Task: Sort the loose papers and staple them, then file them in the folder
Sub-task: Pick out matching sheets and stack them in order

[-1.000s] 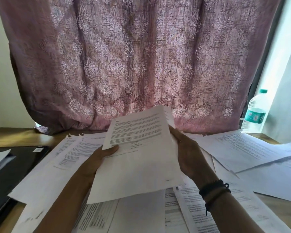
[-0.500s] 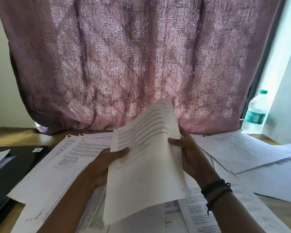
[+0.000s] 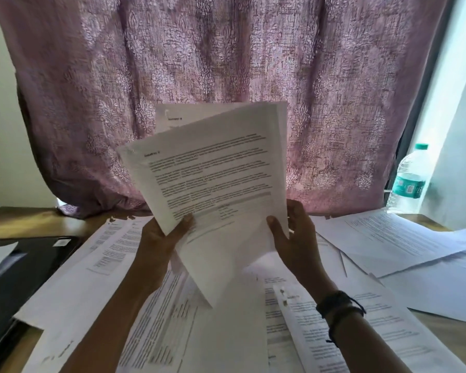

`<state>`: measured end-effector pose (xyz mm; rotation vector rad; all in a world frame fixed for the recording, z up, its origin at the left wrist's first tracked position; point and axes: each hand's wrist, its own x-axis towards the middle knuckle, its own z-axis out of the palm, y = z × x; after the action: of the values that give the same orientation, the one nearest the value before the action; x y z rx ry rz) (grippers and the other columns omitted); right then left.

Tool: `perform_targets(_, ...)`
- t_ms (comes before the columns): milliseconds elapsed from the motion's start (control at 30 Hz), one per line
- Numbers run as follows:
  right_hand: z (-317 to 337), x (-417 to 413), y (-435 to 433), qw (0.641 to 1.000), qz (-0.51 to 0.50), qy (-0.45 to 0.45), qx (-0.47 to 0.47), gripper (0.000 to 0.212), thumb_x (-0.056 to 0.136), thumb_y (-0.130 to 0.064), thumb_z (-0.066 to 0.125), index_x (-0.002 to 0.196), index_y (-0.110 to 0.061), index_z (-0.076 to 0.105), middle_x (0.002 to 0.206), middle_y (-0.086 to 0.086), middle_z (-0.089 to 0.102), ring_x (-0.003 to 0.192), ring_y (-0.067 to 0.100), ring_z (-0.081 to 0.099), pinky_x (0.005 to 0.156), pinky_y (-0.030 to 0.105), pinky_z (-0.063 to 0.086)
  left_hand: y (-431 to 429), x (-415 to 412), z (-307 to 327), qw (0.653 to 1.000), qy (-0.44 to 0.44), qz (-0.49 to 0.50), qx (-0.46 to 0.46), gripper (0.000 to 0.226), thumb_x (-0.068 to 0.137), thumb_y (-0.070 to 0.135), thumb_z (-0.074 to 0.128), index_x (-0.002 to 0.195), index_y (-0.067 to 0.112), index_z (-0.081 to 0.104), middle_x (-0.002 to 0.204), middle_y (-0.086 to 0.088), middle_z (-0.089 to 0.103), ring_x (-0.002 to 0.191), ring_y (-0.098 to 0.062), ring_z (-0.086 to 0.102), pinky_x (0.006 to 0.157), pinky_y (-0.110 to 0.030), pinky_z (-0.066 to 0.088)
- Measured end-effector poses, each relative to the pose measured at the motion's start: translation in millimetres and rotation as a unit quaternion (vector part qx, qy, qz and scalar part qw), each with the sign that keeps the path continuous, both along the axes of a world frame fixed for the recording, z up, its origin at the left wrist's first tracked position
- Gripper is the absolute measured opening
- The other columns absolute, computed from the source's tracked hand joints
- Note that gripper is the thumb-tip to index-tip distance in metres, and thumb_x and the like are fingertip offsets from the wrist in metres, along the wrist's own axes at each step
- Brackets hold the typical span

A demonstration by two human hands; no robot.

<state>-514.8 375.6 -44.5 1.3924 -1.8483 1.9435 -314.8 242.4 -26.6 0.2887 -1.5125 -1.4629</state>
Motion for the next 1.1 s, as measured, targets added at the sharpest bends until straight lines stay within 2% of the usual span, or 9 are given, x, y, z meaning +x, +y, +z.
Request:
perform_targets(133,-6,1,-2,0.999,-0.012,-0.006,0.029,0.028,0.094,-0.024,0.060,0.118,-0.020,0.048,0.105,-0.018,0.060,0.093,-0.004,0.063,0.070,0.021,0.058,4,-7,-8,0.997,-0.022,0.066,-0.022,0.027,0.080,0.023,0.066,0.105,0.031,0.062,0.100,0.017,0.073,0.094,-0.009,0.069,0.070,-0.022,0.058)
perform_targets(300,4,8,-6,0.998,-0.043,-0.003,0.046,0.013,0.098,-0.021,0.053,0.109,-0.022,0.046,0.094,-0.024,0.053,0.082,-0.019,0.054,0.064,0.003,0.046,13,-11,-4,0.995,0.016,0.088,-0.051,0.030,0.083,0.022,0.072,0.110,0.034,0.062,0.108,0.018,0.071,0.098,-0.003,0.067,0.075,-0.019,0.056)
perform_targets(467,-1,16,4,0.999,-0.013,-0.024,0.031,0.018,0.099,-0.024,0.050,0.114,-0.024,0.041,0.102,-0.023,0.055,0.089,-0.017,0.057,0.067,0.005,0.049,11,-11,-4,0.995,0.007,0.093,-0.037,0.027,0.076,0.034,0.074,0.101,0.039,0.063,0.098,0.023,0.071,0.091,-0.001,0.068,0.070,-0.020,0.058)
perform_targets(600,-25,16,11,0.994,0.018,-0.051,0.099,0.036,0.095,-0.036,0.053,0.121,-0.030,0.030,0.110,-0.027,0.051,0.099,-0.008,0.057,0.084,0.021,0.054,10,-17,-16,0.996,-0.049,0.070,-0.034,0.026,0.084,0.019,0.068,0.101,0.037,0.060,0.089,0.023,0.072,0.084,0.005,0.067,0.068,-0.018,0.058)
perform_targets(700,-29,12,13,0.991,0.004,-0.029,0.130,0.027,0.098,-0.033,0.049,0.119,-0.030,0.032,0.104,-0.029,0.051,0.092,-0.011,0.055,0.086,0.025,0.053,11,-18,-20,0.992,-0.074,0.078,-0.071,0.027,0.089,0.019,0.062,0.105,0.040,0.057,0.089,0.034,0.068,0.087,0.009,0.066,0.066,-0.013,0.055)
perform_targets(800,-22,10,13,0.995,-0.025,-0.004,0.099,0.019,0.100,-0.028,0.046,0.116,-0.027,0.036,0.099,-0.026,0.052,0.086,-0.014,0.058,0.071,0.016,0.052,15,-19,-14,0.987,-0.066,0.111,-0.098,0.027,0.090,0.018,0.061,0.105,0.040,0.057,0.090,0.038,0.066,0.089,0.011,0.064,0.069,-0.010,0.053)
perform_targets(867,-19,11,14,0.995,-0.019,-0.013,0.094,0.022,0.099,-0.027,0.047,0.116,-0.026,0.033,0.101,-0.025,0.052,0.087,-0.016,0.058,0.068,0.012,0.053,16,-21,-14,0.986,-0.062,0.116,-0.101,0.027,0.089,0.016,0.062,0.106,0.037,0.057,0.088,0.035,0.067,0.087,0.015,0.063,0.067,-0.007,0.051)
perform_targets(967,-22,11,20,0.990,0.006,-0.013,0.143,0.032,0.099,-0.027,0.050,0.124,-0.026,0.030,0.109,-0.023,0.051,0.094,-0.008,0.057,0.081,0.016,0.052,18,-22,-19,0.985,-0.083,0.109,-0.103,0.031,0.088,0.014,0.064,0.113,0.029,0.056,0.100,0.025,0.062,0.086,0.023,0.057,0.069,0.000,0.046)
perform_targets(1100,-20,3,21,0.991,-0.006,-0.002,0.134,0.037,0.095,-0.013,0.057,0.129,-0.017,0.042,0.103,-0.028,0.053,0.091,-0.018,0.055,0.069,0.006,0.048,15,-21,-20,0.990,-0.096,0.085,-0.057,0.027,0.087,0.014,0.066,0.100,0.036,0.059,0.089,0.028,0.066,0.079,0.022,0.059,0.063,0.002,0.044)
